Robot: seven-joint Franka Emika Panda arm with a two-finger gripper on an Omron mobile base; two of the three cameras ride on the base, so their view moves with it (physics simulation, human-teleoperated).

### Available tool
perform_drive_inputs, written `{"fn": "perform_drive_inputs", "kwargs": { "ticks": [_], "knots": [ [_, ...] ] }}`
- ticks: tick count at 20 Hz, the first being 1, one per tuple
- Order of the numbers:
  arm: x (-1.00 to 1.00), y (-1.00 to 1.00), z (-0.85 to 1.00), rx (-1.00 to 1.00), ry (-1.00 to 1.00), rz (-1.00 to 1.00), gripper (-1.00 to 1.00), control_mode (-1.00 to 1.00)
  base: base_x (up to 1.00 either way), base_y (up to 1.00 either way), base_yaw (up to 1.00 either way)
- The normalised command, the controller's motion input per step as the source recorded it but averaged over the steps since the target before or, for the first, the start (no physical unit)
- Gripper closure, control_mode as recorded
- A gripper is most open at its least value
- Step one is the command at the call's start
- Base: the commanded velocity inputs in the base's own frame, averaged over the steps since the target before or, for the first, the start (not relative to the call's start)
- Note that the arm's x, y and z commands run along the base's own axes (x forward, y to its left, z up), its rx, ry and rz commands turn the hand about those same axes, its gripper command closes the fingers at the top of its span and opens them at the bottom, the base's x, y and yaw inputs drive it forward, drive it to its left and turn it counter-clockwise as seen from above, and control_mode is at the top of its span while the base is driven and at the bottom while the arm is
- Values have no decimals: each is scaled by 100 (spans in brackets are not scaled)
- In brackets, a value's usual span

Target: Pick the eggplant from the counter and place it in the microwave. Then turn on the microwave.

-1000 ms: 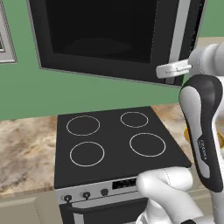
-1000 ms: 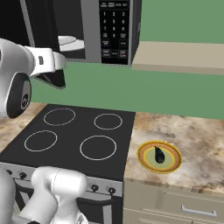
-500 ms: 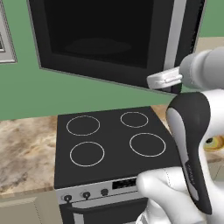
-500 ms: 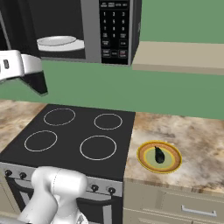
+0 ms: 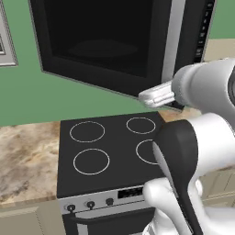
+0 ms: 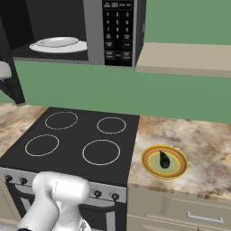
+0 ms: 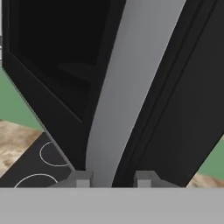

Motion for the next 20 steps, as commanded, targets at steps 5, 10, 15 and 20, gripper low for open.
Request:
{"fn": "perform_drive_inputs", "kwargs": {
  "ticks": [5,10,15,20],
  "knots": [
    [-31,52,15,-9,0,-5,100,-100,0,0,0],
    [-14,55,8,-13,-1,-4,100,-100,0,0,0],
    [-2,58,7,-13,-3,-3,100,-100,0,0,0],
    [2,59,10,-13,-6,-3,100,-100,0,0,0]
  ]
}}
